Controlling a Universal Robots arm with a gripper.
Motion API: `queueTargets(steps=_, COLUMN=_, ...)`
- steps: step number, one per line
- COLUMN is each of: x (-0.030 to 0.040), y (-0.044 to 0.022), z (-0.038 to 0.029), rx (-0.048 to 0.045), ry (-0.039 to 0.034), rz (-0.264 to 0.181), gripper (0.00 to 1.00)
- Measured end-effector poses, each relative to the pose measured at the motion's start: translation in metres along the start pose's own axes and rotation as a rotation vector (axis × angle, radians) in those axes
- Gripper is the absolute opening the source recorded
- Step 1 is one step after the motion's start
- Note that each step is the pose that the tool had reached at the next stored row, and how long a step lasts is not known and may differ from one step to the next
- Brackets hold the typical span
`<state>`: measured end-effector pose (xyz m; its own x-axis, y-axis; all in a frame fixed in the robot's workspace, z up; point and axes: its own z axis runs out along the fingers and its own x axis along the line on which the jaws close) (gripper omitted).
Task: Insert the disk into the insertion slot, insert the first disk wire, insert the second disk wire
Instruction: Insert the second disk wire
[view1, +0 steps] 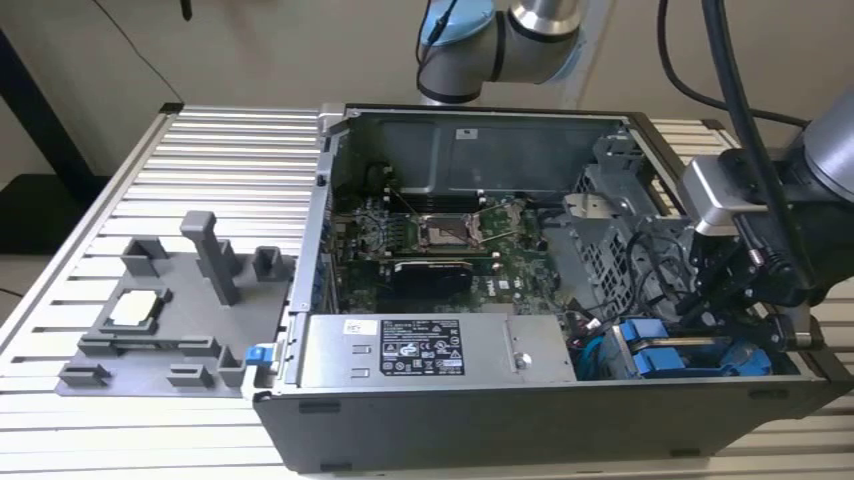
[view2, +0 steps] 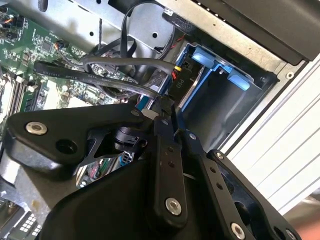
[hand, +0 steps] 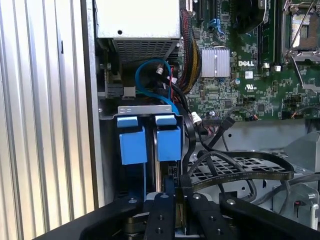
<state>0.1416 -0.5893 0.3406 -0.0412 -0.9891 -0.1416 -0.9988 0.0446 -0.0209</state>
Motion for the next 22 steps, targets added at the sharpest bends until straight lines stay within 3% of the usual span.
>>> queueTargets(steps=22, x=-0.0003, y=0.0001, z=0.0035, rx=0.0002, ry=0.0044, rz=0.000, gripper=0.16)
